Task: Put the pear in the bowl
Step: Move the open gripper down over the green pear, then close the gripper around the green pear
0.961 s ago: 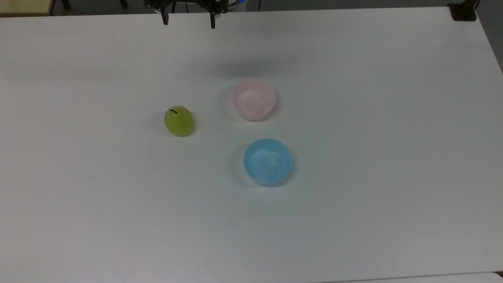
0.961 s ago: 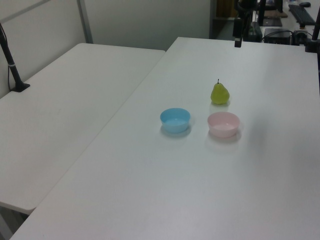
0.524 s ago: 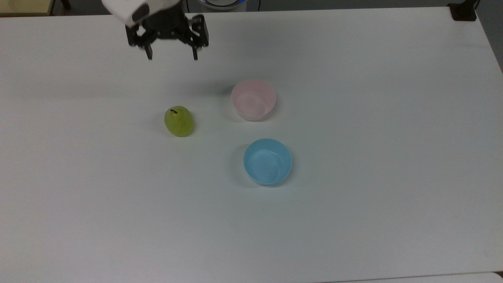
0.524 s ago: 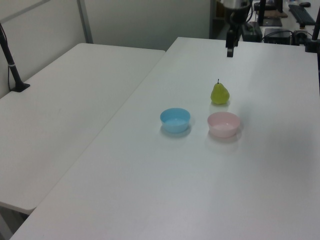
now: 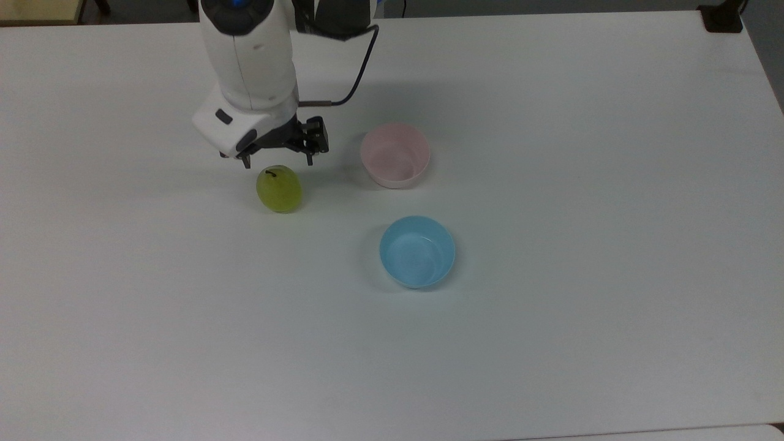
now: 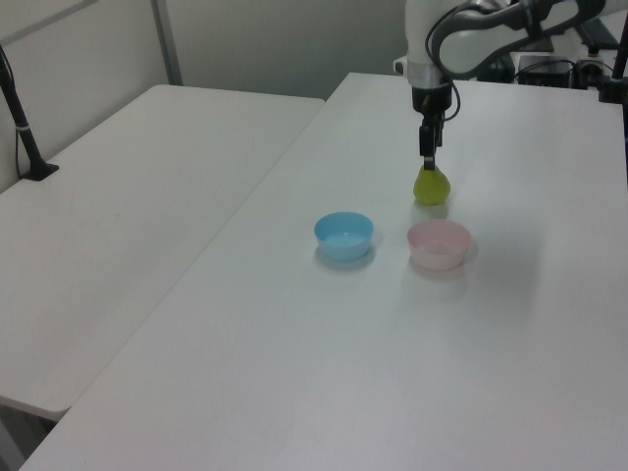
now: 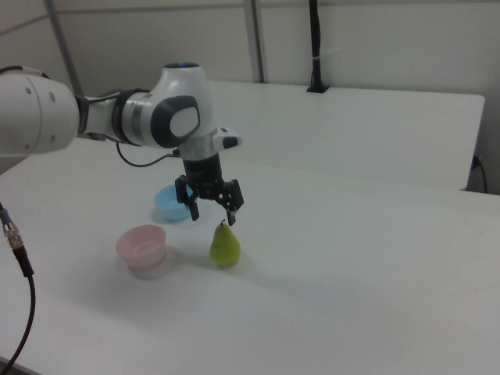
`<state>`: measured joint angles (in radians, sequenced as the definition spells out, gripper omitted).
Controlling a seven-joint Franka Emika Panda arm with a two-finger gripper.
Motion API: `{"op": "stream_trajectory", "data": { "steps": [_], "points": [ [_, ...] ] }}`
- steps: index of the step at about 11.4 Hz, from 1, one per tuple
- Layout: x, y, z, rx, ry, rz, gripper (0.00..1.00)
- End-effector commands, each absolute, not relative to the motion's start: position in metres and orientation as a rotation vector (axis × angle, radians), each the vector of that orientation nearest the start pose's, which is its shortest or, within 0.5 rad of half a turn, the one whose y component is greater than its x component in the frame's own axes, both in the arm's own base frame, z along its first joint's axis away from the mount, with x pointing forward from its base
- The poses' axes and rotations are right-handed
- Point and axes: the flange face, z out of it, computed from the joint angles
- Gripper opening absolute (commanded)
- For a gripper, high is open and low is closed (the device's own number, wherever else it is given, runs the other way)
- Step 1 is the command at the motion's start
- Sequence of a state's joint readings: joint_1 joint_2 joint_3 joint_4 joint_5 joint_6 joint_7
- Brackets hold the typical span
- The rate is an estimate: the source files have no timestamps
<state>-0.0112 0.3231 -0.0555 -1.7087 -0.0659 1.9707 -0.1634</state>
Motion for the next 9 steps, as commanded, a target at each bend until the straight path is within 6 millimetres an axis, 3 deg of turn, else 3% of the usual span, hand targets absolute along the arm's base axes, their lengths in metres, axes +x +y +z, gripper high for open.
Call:
{"op": "stream_trajectory", "data": {
  "steps": [1,2,4,5,7,9],
  "points": [
    [0.649,-0.046,0.354,-3.215,-0.256,0.119,1.0],
    [0.65,-0.045,0.345,-3.221,-0.269,0.116,1.0],
    [0.648,-0.046,0.334,-3.232,-0.289,0.144,0.85],
    [0.648,-0.047,0.33,-3.24,-0.304,0.157,0.71],
    [0.646,-0.049,0.335,-3.237,-0.339,0.166,0.38],
    [0.644,-0.053,0.359,-3.243,-0.307,0.136,0.33]
  ]
}}
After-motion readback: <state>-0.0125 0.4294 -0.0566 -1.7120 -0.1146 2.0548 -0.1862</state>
